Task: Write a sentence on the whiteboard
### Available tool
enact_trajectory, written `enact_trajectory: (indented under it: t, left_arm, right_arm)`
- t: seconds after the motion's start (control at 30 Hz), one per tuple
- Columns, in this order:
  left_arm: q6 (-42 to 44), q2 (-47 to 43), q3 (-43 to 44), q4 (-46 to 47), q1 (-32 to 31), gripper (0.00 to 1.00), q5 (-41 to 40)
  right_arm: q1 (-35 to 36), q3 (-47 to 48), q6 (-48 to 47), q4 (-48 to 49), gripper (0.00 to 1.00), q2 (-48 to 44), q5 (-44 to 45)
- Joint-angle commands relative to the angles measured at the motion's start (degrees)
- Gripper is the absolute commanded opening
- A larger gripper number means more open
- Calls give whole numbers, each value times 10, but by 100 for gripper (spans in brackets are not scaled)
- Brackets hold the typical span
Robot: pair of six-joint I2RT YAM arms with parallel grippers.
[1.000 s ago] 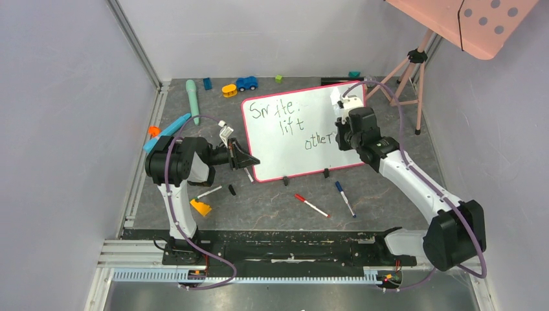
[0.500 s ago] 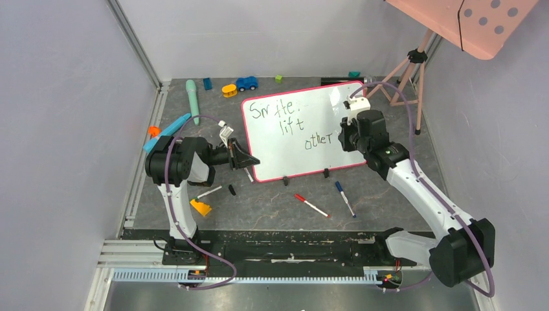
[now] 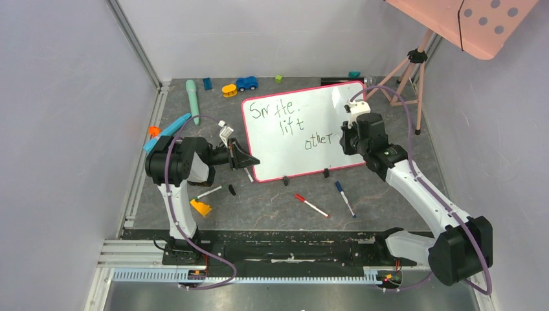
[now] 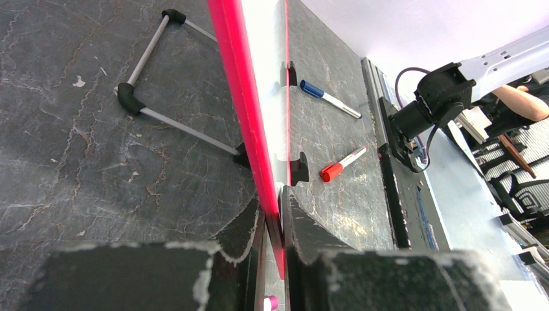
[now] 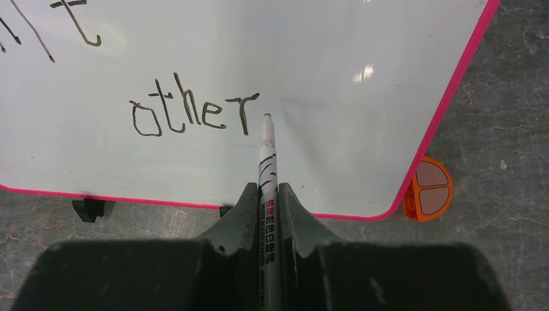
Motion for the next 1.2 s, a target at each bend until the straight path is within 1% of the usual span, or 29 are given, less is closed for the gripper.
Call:
enact_trajectory:
  t: [0.0,0.7,1.17]
  left_arm:
    - [50,10,-4,38,-4,14,20]
    - [51,10,-4,38,-4,14,20]
    - [51,10,-3,38,-5,14,21]
  right_arm:
    - [-5,1,7,26,0,0,-3]
    - [-16,5,3,45,0,6,-36]
    - [-17,14,-7,49,0,14,-32]
